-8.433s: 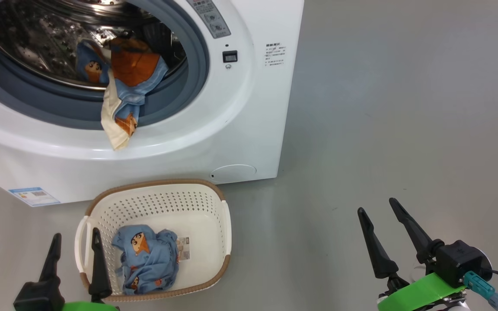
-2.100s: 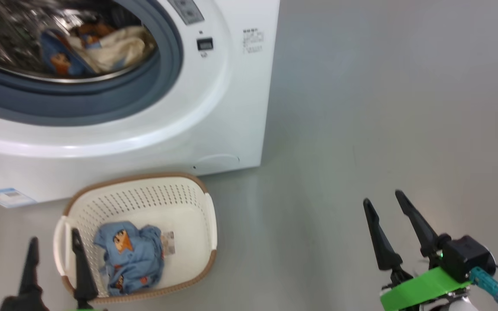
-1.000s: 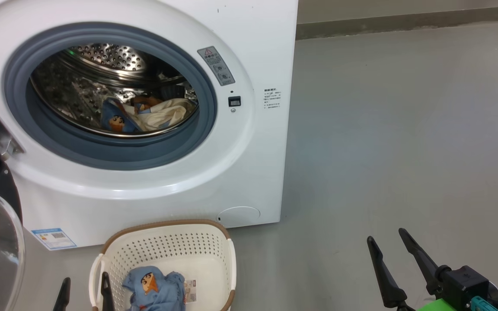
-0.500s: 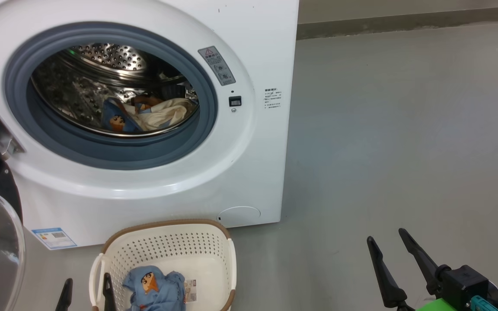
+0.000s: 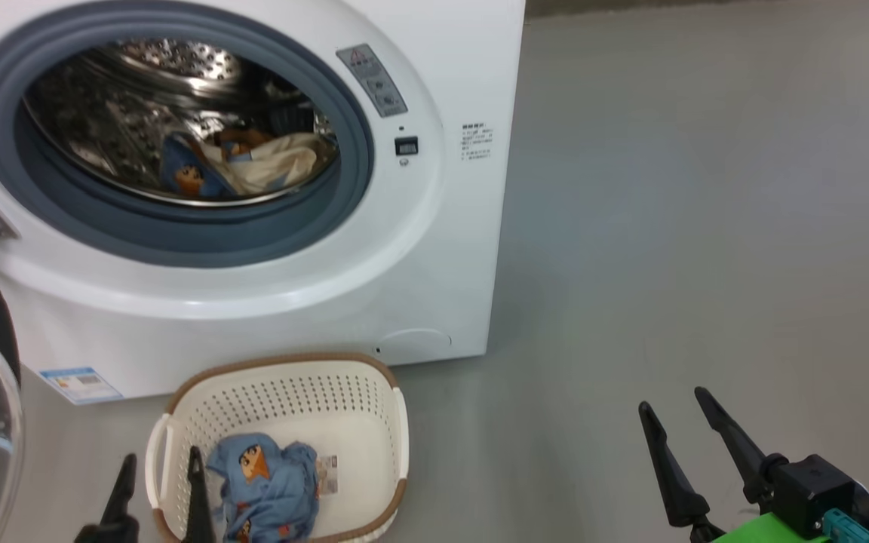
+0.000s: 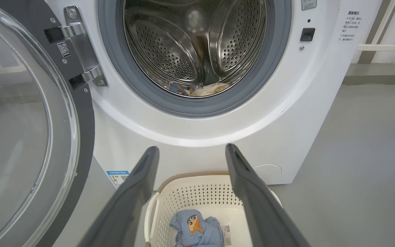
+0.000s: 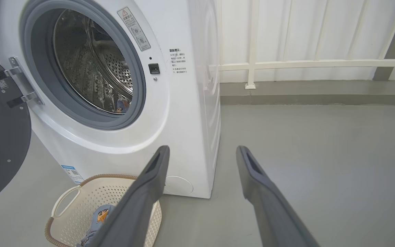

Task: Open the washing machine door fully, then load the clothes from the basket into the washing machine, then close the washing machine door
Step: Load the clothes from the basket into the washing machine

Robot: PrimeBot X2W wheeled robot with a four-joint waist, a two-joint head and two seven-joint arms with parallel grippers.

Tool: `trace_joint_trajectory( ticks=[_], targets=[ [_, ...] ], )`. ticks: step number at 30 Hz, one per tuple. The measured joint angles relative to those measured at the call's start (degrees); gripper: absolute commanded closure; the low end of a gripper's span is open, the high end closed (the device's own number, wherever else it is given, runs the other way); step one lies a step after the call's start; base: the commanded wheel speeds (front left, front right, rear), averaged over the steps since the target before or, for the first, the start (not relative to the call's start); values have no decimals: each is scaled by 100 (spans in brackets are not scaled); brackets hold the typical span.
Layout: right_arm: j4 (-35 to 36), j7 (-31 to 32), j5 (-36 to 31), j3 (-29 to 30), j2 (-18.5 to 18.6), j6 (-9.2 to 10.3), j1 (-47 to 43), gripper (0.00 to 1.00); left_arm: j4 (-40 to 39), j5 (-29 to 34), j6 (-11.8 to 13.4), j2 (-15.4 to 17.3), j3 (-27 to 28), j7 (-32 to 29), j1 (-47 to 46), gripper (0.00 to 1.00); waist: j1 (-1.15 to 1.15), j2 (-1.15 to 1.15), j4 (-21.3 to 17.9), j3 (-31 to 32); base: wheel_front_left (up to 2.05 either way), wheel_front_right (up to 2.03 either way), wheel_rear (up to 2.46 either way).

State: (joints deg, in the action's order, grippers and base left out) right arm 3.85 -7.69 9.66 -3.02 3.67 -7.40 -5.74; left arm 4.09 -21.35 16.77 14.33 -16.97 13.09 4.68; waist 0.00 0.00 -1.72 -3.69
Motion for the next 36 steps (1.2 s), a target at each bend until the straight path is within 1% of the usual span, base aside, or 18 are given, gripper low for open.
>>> trace_joint_trajectory(
  ticks=[3,8,13,17,22,25,26,33,36],
  targets=[
    [12,-32,1,-16,18,0,92,0,332,-24,-138,-40,-59,-49,-286,0,0,0,-10,-172,0,0,0],
    [81,-51,12,-48,56,0,366,0,1172,-149,-502,-154,-245,-153,-1024,0,0,0,-30,-537,0,0,0],
    [100,-154,68,-121,137,0,669,0,2258,-170,-894,-337,-403,-231,-1989,0,0,0,-48,-992,0,0,0],
    [96,-242,108,-197,146,0,931,0,3259,-213,-1146,-452,-478,-252,-2693,0,0,0,-81,-1391,0,0,0],
    [60,-363,155,-321,181,0,1304,0,4372,-180,-1303,-522,-567,-271,-3511,0,0,0,-158,-1916,0,0,0],
    [9,-430,159,-424,183,0,1518,0,4931,1,-1322,-499,-714,-311,-3971,0,0,0,-224,-2234,0,0,0],
    [-7,-468,167,-466,183,0,1589,0,5085,33,-1362,-488,-719,-342,-4109,0,0,0,-250,-2339,0,0,0],
    [-170,-605,371,-720,183,0,2061,0,5915,112,-1424,-330,-766,-415,-4955,0,0,0,-488,-3077,0,0,0],
    [-242,-651,452,-777,177,0,2223,0,6173,94,-1505,-300,-740,-498,-5250,0,0,0,-601,-3391,0,0,0]
  ],
)
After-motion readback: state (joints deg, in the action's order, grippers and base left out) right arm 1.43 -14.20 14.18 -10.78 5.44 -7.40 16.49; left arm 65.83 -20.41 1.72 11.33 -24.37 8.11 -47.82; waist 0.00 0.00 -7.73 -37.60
